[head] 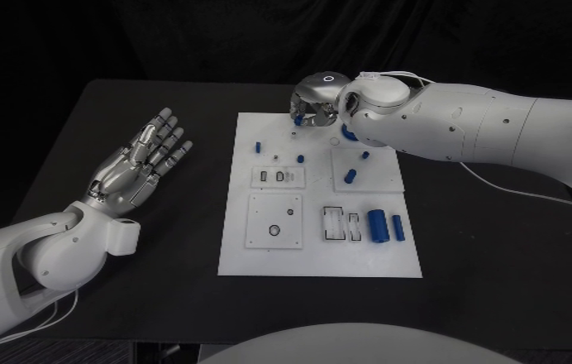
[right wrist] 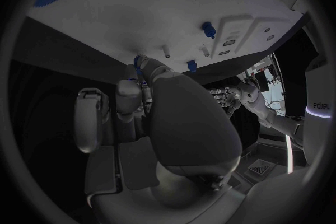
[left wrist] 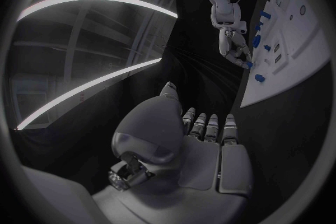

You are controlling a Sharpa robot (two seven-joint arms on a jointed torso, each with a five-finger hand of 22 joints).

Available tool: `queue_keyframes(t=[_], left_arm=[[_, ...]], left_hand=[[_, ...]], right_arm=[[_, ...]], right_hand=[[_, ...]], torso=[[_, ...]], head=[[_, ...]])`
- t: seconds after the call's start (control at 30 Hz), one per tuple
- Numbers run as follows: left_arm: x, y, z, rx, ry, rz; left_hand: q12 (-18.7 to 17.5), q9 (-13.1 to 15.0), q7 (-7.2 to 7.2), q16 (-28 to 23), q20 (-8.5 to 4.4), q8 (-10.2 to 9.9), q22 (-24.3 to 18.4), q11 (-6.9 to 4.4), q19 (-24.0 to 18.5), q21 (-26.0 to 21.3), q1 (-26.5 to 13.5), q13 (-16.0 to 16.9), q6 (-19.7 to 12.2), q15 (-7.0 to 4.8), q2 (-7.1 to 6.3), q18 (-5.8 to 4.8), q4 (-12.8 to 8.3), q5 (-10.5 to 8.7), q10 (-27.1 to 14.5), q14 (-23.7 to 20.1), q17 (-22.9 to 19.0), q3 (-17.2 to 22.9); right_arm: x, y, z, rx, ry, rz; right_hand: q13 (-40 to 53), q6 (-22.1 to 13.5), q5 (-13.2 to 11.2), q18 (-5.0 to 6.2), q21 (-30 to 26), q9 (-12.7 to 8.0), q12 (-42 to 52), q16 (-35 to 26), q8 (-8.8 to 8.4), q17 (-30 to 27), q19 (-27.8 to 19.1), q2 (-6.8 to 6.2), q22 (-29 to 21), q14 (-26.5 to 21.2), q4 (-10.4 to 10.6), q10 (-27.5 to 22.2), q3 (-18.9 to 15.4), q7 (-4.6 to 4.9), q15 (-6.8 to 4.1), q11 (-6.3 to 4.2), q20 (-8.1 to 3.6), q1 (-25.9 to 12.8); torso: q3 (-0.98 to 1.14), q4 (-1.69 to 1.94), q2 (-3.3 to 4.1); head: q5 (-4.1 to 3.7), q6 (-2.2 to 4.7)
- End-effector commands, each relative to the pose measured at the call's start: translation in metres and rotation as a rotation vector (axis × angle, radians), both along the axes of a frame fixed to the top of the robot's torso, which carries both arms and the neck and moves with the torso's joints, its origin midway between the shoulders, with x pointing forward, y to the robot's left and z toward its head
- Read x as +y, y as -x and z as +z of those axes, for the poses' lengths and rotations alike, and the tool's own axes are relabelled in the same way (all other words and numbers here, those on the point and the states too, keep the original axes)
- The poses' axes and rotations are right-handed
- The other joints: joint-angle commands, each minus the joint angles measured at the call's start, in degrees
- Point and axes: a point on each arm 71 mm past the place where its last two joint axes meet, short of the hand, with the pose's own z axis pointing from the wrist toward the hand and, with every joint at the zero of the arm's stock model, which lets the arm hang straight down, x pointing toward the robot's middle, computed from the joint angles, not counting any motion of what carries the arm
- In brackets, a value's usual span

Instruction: Assemble the parts on the task board

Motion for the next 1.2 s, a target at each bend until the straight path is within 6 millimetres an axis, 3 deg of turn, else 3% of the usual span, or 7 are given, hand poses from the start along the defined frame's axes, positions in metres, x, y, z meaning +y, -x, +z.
queue_keyframes(t=[0.03,0.4,0.7,0.8,0.9,1.0,1.2], left_arm=[[0.003,-0.001,0.01,-0.106,0.083,0.038],[0.003,-0.002,0.01,-0.104,0.082,0.036],[0.002,0.001,0.011,-0.104,0.088,0.033],[0.003,0.003,0.011,-0.103,0.086,0.035],[0.004,0.003,0.011,-0.103,0.085,0.039],[0.005,0.003,0.012,-0.103,0.084,0.041],[0.004,0.002,0.011,-0.103,0.085,0.038]], left_hand=[[0.06,-0.05,0.43,-0.21,0.54,-0.1,-0.09,0.21,0.06,-0.35,0.4,0.01,-0.08,0.39,0.47,-0.19,-0.02,0.64,-0.15,-0.13,-0.06,0.39],[0.03,0.02,1.38,-0.21,0.58,0.0,-0.09,-0.27,0.06,-0.35,0.86,0.0,0.31,0.34,0.44,-0.1,-0.33,1.84,-0.23,-0.13,-0.06,0.68],[0.03,0.04,1.54,-0.21,0.58,0.02,-0.09,-0.32,0.06,-0.35,0.95,0.0,0.42,0.33,0.41,-0.08,-0.39,2.11,-0.23,-0.13,-0.06,0.72],[0.05,0.05,1.6,-0.21,0.58,0.04,-0.09,-0.32,0.06,-0.35,1.0,0.01,0.51,0.32,0.4,-0.08,-0.42,2.22,-0.19,-0.13,-0.06,0.75],[0.06,0.05,1.6,-0.21,0.58,0.04,-0.09,-0.31,0.06,-0.35,1.0,0.02,0.51,0.32,0.39,-0.07,-0.43,2.23,-0.18,-0.13,-0.06,0.75],[0.06,0.05,1.6,-0.21,0.58,0.04,-0.09,-0.31,0.06,-0.35,1.0,0.02,0.51,0.32,0.39,-0.07,-0.43,2.23,-0.18,-0.13,-0.06,0.75],[0.06,0.06,1.64,-0.21,0.58,0.05,-0.09,-0.3,0.06,-0.35,1.02,0.02,0.55,0.32,0.39,-0.07,-0.43,2.26,-0.17,-0.13,-0.06,0.75]], right_arm=[[-0.002,0.0,-0.003,0.019,0.017,-0.023],[-0.008,-0.002,-0.003,0.017,0.021,-0.066],[-0.039,0.014,0.026,-0.119,-0.09,-0.049],[-0.054,0.023,0.038,-0.129,-0.1,-0.069],[-0.069,0.031,0.045,-0.124,-0.101,-0.104],[-0.081,0.037,0.047,-0.106,-0.093,-0.138],[-0.106,0.044,0.041,-0.035,-0.066,-0.224]], right_hand=[[-0.15,-2.52,-0.3,-0.38,-0.38,0.59,-0.68,-0.24,-1.47,-0.21,-0.16,-0.21,2.27,-0.23,-0.15,-1.07,0.01,-0.45,0.48,0.47,0.49,-0.58],[-0.05,-43.77,-3.42,1.8,-6.93,-9.73,-5.52,-6.86,-9.89,-10.57,-8.2,-1.14,-6.28,-8.87,-0.7,-24.0,-5.11,-8.01,1.61,3.62,1.76,-0.63],[2.8,-29.78,0.15,1.4,-5.95,-7.84,5.49,-4.5,-6.88,-8.69,-6.8,1.42,-3.9,-8.29,-0.78,-14.73,-4.72,-3.13,1.65,2.56,1.69,0.64],[6.21,-16.81,1.47,1.33,-5.54,-5.74,13.45,-4.44,-3.61,-8.97,-6.21,1.48,-3.07,-8.0,-1.28,-6.57,-3.67,0.06,0.68,0.17,1.23,0.49],[15.26,-13.13,0.98,1.89,-7.93,-5.41,27.52,-8.38,-3.28,-13.75,-8.35,0.58,-5.5,-9.72,-0.45,-4.37,-4.27,-0.66,-1.23,-2.56,-0.89,-1.88],[59.28,-10.59,0.98,-0.31,-1.32,-5.48,67.57,15.43,-4.8,25.87,-0.9,1.19,3.92,2.84,3.11,4.08,-4.86,-1.29,-1.34,-4.02,-1.97,-7.08],[82.97,-8.45,-3.71,-1.43,1.48,-4.83,78.72,21.91,-5.6,39.67,2.21,1.6,8.06,6.62,6.45,22.7,-7.48,-0.68,-1.85,-3.27,-1.48,-12.61]], torso=[[0.03,-0.03,-0.03],[0.0,-0.05,-0.08],[-0.01,0.05,-0.13],[-0.02,0.07,-0.14],[-0.07,-0.08,-0.18],[-0.13,0.0,-0.18],[-0.22,-0.17,-0.09]], head=[[0.01,-0.07],[-0.09,0.22],[-1.26,2.05],[-1.47,2.17],[-1.7,2.33],[-2.06,2.48],[-2.28,2.52]])
